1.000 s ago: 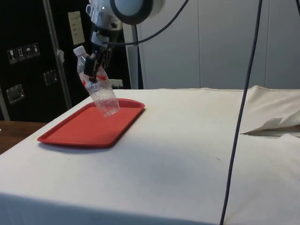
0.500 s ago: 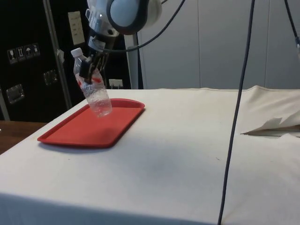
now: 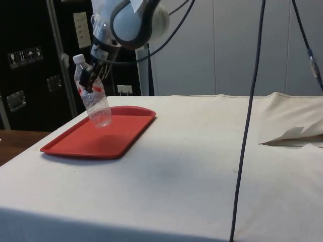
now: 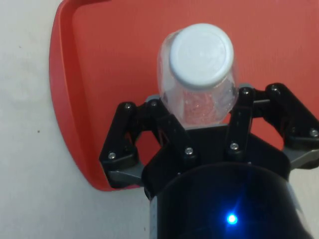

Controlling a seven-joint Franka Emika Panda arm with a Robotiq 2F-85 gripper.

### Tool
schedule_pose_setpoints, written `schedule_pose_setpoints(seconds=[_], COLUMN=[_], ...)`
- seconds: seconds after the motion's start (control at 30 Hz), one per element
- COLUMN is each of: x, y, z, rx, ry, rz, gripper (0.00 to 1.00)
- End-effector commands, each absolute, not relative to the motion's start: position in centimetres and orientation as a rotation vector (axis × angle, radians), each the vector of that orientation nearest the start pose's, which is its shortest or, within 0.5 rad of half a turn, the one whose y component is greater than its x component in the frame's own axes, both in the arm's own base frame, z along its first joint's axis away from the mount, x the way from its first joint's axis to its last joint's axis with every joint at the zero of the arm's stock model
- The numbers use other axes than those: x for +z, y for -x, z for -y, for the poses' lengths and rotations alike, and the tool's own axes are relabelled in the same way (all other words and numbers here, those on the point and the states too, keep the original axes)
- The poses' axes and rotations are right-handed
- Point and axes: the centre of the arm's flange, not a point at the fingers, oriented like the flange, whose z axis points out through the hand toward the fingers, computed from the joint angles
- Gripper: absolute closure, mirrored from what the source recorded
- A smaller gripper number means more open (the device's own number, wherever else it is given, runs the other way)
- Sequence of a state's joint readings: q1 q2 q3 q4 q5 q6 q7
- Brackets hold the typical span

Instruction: Place the bottle upright on the tray.

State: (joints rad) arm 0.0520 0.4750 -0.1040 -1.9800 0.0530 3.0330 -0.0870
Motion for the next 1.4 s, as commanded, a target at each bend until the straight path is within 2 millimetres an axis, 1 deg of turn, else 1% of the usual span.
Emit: schedule_pose_setpoints(seconds=[0.0,0.03,0.13,0.23,0.3,0.37,0.57,0.6,0.63,0.8,1.37], x=[29.0,29.1,28.6,28.2,28.1,27.9,27.3,27.3,27.2,27.0,26.6], y=[-66.0,-65.7,-66.3,-66.4,-66.4,-66.5,-66.5,-66.5,-66.6,-66.5,-66.5], z=[3.1,3.3,3.2,3.2,3.5,3.2,3.2,3.5,3.2,3.3,3.4], rx=[-0.939,-0.921,-0.969,-0.990,-0.981,-1.014,-1.064,-1.049,-1.070,-1.104,-1.097], ry=[3.051,3.068,3.044,3.038,3.054,3.032,3.019,3.034,3.017,3.010,3.019], rz=[0.011,0.012,0.001,-0.005,-0.007,-0.008,-0.020,-0.018,-0.019,-0.024,-0.022], gripper=[1.00,1.00,1.00,1.00,1.00,1.00,1.00,1.00,1.00,1.00,1.00])
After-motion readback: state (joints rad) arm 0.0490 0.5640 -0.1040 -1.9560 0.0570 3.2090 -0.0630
